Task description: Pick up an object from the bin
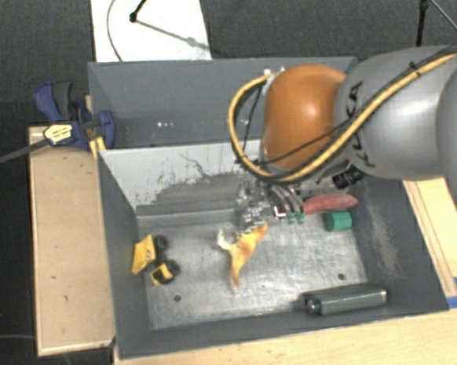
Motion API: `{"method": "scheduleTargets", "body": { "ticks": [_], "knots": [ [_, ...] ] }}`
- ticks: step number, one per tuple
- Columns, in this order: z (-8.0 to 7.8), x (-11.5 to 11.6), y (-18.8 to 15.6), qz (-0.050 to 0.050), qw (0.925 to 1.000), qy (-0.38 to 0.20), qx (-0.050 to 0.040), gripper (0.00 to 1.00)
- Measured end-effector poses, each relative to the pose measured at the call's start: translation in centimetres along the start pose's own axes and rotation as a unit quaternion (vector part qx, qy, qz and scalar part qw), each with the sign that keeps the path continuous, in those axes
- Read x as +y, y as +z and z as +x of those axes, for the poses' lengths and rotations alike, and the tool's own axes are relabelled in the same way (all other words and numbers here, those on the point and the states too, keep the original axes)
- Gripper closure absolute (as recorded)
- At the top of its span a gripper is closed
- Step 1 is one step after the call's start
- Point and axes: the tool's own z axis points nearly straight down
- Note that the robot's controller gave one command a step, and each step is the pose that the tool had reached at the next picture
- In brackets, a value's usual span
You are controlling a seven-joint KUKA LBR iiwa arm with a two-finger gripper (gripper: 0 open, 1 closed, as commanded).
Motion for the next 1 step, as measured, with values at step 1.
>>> {"method": "scheduleTargets", "body": {
  "ticks": [1],
  "knots": [
    [2.41, -2.03, -3.84, 0.003, 0.9993, 0.037, 0.0002, 1.00]
  ]
}}
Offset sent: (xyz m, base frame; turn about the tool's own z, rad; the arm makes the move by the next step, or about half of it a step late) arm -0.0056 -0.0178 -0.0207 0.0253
